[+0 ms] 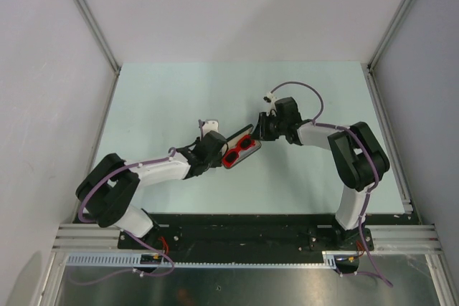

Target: Organize the sunglasses

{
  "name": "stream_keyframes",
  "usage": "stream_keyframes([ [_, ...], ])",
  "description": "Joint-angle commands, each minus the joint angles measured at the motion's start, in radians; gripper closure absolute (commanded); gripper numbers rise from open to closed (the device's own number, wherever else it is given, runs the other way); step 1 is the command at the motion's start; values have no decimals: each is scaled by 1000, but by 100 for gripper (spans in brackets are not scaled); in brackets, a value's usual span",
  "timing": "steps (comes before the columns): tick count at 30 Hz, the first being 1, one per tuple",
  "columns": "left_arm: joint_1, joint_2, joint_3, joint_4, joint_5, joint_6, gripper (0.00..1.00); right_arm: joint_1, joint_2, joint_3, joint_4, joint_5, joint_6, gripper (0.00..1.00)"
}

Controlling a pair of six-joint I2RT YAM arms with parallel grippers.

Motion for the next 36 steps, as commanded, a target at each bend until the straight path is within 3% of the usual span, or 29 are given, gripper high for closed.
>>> stream_keyframes([
  [1,4,-17,18,5,3,-28,55,-11,12,32,11,-26,13,78],
  [6,6,-11,19,5,14,-22,55,-13,-2,32,-36,3,-4,83],
  [23,0,38,42,19,44,1,56,12,-36,32,-99,46,-35,84],
  [36,0,-69,-8,16,18,-22,53,19,-65,32,-79,66,-23,83],
])
